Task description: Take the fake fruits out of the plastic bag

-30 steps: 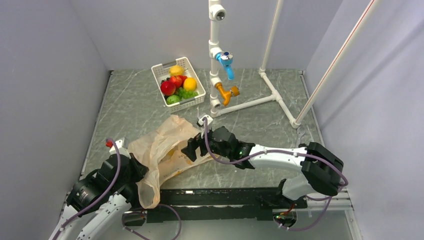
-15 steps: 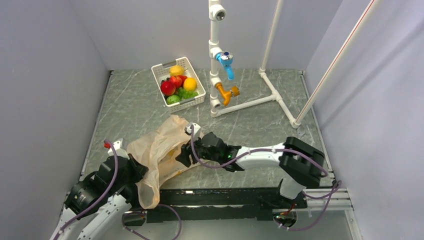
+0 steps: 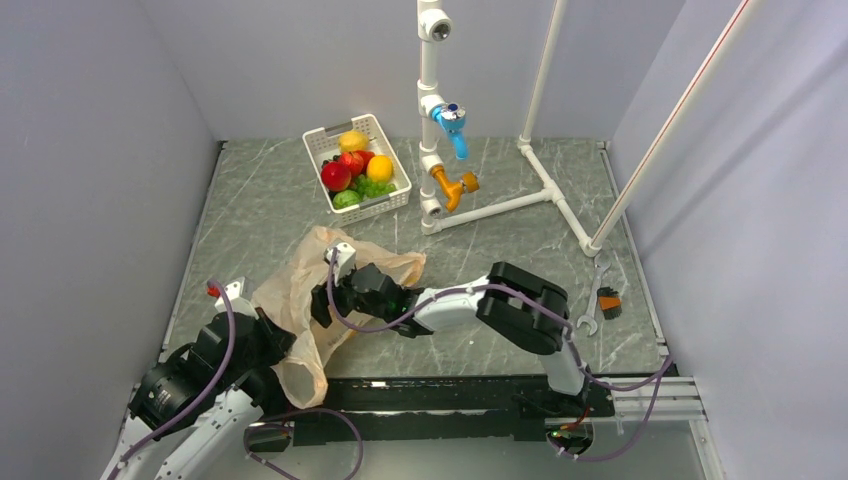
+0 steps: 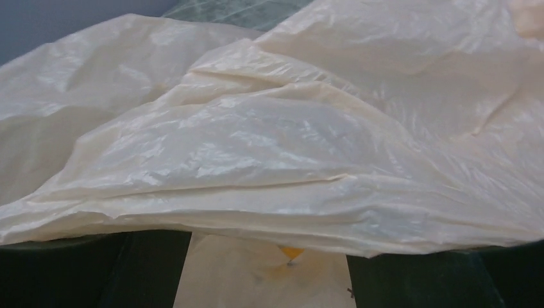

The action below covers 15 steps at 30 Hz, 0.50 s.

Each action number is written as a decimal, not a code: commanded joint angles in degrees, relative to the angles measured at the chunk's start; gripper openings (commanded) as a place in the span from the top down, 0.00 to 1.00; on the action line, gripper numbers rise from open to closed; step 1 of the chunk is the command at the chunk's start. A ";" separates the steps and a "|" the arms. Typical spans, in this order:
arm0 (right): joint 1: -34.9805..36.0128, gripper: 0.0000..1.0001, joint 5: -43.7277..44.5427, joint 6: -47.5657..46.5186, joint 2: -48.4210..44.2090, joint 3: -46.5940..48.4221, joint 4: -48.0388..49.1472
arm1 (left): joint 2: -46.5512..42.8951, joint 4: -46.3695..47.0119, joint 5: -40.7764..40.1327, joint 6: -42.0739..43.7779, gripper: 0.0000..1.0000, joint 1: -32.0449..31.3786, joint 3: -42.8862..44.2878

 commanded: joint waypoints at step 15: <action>-0.73 0.12 21.41 1.80 -4.28 -10.41 11.44 | 5.26 11.85 9.03 -0.20 1.00 0.34 3.09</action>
